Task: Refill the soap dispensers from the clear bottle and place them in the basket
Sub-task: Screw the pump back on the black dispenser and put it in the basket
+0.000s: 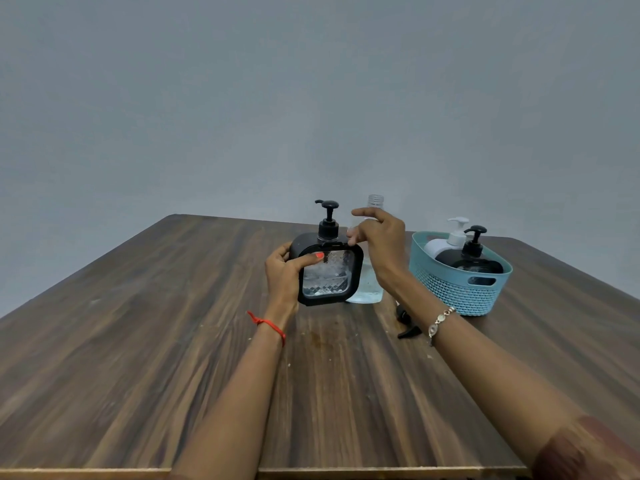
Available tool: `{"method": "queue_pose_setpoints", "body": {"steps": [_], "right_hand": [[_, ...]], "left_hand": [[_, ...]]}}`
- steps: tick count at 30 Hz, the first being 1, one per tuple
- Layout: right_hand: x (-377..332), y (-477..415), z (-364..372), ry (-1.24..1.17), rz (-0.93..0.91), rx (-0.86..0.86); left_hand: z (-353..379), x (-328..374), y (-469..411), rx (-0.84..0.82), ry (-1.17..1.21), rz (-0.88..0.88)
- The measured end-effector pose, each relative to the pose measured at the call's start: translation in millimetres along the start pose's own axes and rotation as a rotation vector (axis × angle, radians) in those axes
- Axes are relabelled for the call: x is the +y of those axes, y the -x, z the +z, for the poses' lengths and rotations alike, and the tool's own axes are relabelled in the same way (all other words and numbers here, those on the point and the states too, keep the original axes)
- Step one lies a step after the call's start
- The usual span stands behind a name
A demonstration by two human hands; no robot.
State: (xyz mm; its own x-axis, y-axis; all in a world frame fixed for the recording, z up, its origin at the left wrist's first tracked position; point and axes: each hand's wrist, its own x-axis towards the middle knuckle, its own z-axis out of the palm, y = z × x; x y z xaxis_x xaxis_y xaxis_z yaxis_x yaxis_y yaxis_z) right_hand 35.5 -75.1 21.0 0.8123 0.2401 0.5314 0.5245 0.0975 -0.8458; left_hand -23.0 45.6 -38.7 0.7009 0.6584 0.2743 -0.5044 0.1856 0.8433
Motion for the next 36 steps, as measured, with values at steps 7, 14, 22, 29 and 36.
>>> {"method": "queue_pose_setpoints", "body": {"steps": [7,14,22,29,36], "right_hand": [[-1,-9,0,0.036,0.071,-0.317],[-5,-15,6,0.128,0.084,-0.403],[0,-13,9,0.241,0.084,-0.27],[-8,-12,-2,0.087,0.135,-0.366],[-3,-2,20,0.347,0.042,-0.072]], "left_hand": [[-1,-1,0,-0.023,-0.012,0.004],[-1,-1,-2,-0.044,-0.009,0.004],[-2,-3,-3,-0.059,-0.018,-0.006],[-3,-5,-4,-0.076,-0.026,-0.016],[-2,-6,-3,-0.067,-0.059,-0.01]]}}
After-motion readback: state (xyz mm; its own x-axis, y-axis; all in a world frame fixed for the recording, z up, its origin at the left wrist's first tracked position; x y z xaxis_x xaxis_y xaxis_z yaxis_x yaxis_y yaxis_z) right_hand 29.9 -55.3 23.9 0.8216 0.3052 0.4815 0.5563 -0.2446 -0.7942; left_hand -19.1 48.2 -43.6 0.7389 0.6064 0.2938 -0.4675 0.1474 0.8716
